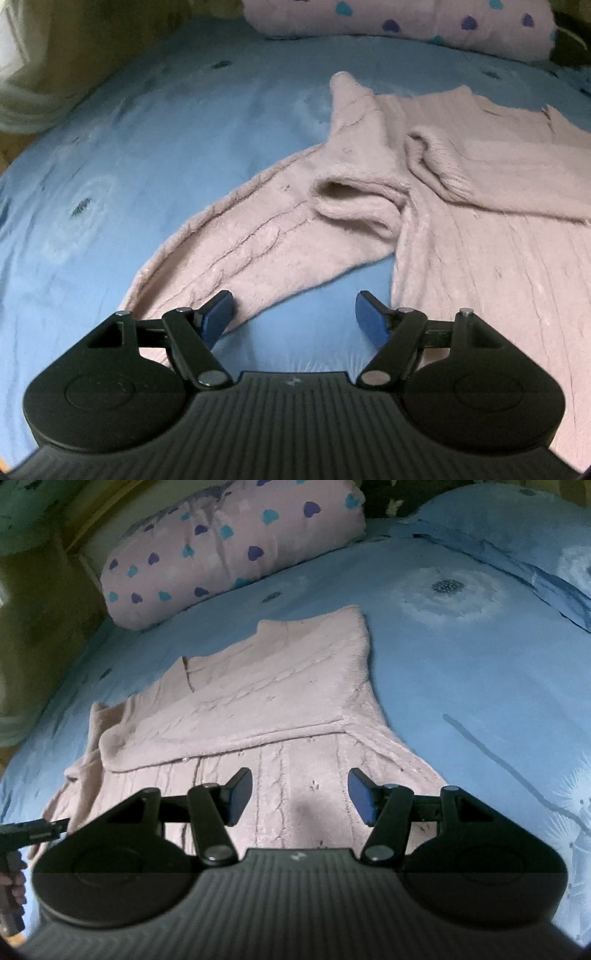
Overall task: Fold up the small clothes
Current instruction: 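Grasp the cardigan side edge with the left tool and lift it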
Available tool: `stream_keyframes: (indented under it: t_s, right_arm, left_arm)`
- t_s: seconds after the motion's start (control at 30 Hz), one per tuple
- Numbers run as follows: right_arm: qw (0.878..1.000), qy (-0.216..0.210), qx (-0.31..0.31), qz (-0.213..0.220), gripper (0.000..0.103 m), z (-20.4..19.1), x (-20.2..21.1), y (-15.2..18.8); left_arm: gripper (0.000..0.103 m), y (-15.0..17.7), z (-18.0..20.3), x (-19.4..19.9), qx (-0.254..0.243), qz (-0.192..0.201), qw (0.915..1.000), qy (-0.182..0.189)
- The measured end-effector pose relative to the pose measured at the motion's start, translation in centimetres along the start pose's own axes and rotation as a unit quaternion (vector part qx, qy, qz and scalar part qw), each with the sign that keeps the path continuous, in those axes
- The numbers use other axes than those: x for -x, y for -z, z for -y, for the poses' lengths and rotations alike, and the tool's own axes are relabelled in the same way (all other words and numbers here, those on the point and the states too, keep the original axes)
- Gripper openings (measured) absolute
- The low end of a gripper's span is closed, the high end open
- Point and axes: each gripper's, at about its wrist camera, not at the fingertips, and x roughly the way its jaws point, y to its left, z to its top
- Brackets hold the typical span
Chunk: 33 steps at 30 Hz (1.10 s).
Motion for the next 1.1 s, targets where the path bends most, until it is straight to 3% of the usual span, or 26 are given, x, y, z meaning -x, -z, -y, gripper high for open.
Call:
stream_keyframes:
  t_s: [0.27, 0.43, 0.53, 0.6, 0.63, 0.73, 0.9, 1.1]
  right_arm:
    - [1.0, 0.003, 0.007, -0.008, 0.06, 0.1, -0.8, 0.0]
    - [1.0, 0.006, 0.006, -0.012, 0.06, 0.2, -1.3, -0.1]
    - [1.0, 0.008, 0.009, -0.016, 0.06, 0.0, -1.7, 0.0]
    - [1.0, 0.01, 0.011, -0.017, 0.06, -0.1, -1.9, 0.1]
    - [1.0, 0.011, 0.011, -0.017, 0.06, -0.1, -2.0, 0.1]
    - [1.0, 0.01, 0.008, -0.018, 0.06, 0.0, -2.0, 0.0]
    - [1.0, -0.001, -0.009, -0.013, 0.06, 0.4, -2.0, -0.4]
    - [1.0, -0.008, -0.017, -0.009, 0.06, 0.4, -2.0, -0.4]
  left_arm:
    - [0.085, -0.8, -0.3, -2.0, 0.005, 0.047, 0.9981, -0.041]
    - [0.081, -1.3, -1.7, -3.1, 0.038, 0.068, 0.9962, -0.039]
    - [0.062, -1.9, -1.9, -3.7, 0.049, 0.073, 0.9951, -0.046]
    - [0.03, -2.6, -1.9, -4.2, 0.033, 0.068, 0.9947, -0.07]
    - [0.026, -2.8, -2.0, -4.2, 0.025, 0.066, 0.9942, -0.082]
    - [0.024, -3.5, -3.8, -4.2, 0.041, 0.069, 0.9913, -0.104]
    - [0.023, -3.5, -7.6, -2.5, 0.106, 0.1, 0.9738, -0.175]
    - [0.023, -3.5, -11.2, -0.4, 0.168, 0.111, 0.9654, -0.166]
